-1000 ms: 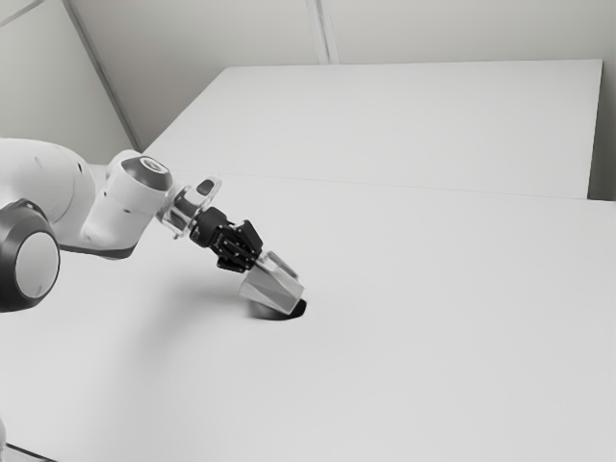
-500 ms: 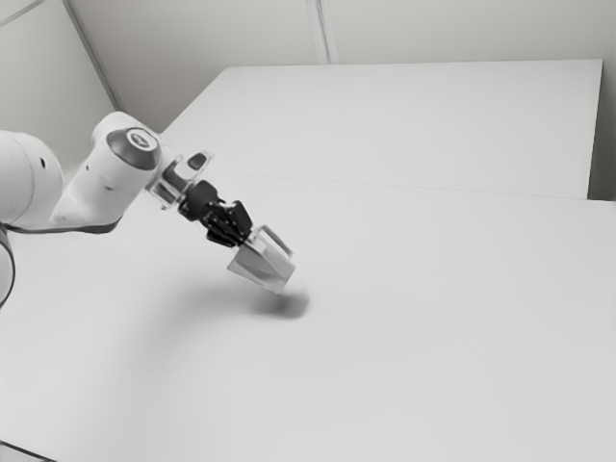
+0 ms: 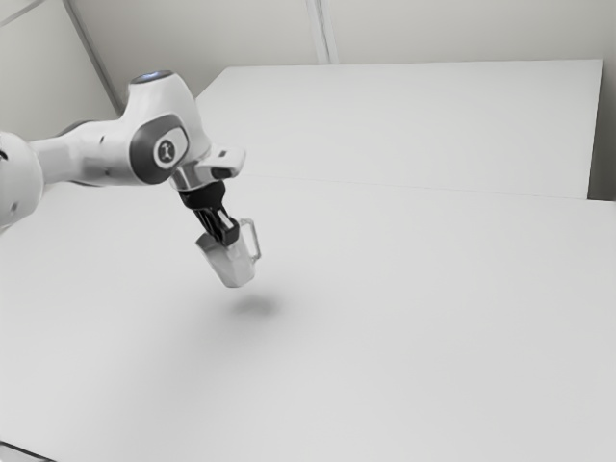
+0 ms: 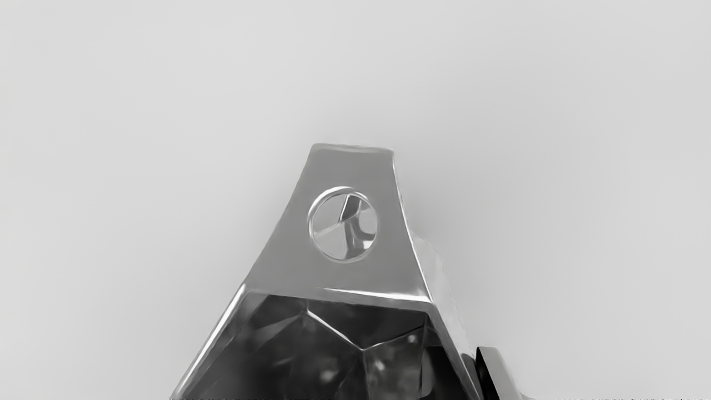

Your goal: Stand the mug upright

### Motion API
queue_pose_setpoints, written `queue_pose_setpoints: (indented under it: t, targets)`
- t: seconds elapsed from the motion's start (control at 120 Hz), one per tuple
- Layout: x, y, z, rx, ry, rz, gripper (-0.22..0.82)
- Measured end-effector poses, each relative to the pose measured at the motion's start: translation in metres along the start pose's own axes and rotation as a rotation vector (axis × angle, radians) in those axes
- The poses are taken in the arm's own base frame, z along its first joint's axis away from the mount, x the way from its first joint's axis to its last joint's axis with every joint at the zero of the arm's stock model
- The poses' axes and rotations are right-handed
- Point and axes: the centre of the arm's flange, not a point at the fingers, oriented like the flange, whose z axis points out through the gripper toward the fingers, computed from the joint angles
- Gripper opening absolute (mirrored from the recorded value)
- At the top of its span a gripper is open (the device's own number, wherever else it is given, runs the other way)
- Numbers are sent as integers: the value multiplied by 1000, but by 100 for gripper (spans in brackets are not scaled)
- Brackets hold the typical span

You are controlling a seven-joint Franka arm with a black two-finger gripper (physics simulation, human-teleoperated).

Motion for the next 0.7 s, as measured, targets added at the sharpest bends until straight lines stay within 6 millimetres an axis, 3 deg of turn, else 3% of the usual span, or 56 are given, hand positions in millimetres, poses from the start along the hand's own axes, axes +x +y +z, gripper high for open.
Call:
queue_pose_setpoints:
  t: [0.283, 0.508, 0.7]
  targets:
    - [5, -13, 27, 99, -63, -31, -17]
    - [2, -44, 50, 111, -67, -129, -17]
    - [12, -43, 65, 117, -47, -156, -17]
